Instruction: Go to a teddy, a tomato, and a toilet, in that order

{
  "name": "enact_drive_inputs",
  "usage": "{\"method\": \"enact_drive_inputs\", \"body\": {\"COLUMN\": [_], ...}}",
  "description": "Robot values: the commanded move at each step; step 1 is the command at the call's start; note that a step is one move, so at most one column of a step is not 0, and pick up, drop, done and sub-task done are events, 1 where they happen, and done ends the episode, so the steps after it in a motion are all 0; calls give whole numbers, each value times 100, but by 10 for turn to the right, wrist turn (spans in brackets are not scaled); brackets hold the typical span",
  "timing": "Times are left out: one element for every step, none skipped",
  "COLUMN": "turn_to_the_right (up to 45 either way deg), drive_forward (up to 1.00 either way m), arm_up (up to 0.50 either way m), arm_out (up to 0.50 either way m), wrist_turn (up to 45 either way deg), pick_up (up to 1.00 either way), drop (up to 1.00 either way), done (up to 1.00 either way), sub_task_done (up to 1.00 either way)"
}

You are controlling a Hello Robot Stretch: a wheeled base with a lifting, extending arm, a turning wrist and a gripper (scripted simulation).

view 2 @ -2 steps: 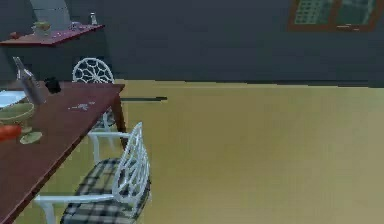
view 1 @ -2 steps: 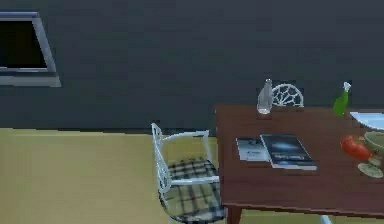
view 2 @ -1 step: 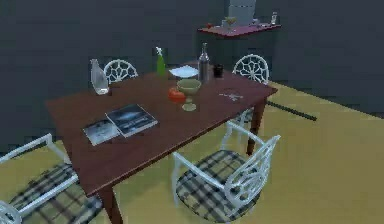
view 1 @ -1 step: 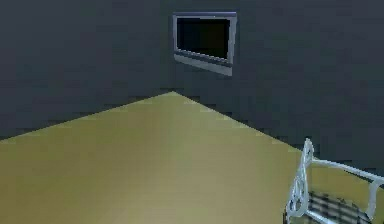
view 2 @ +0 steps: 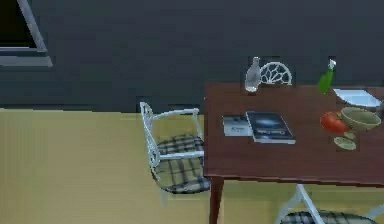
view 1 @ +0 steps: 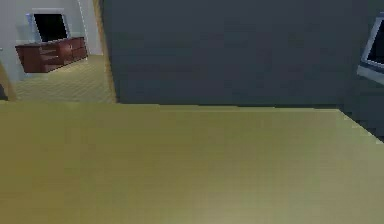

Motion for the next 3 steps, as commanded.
{"method": "enact_drive_inputs", "body": {"turn_to_the_right": [-330,0,0], "drive_forward": [0,100,100], "arm_up": [0,0,0], "arm_out": [0,0,0], "wrist_turn": [0,0,0], "pick_up": [0,0,0], "drop": [0,0,0], "done": [0,0,0], "sub_task_done": [0,0,0]}}
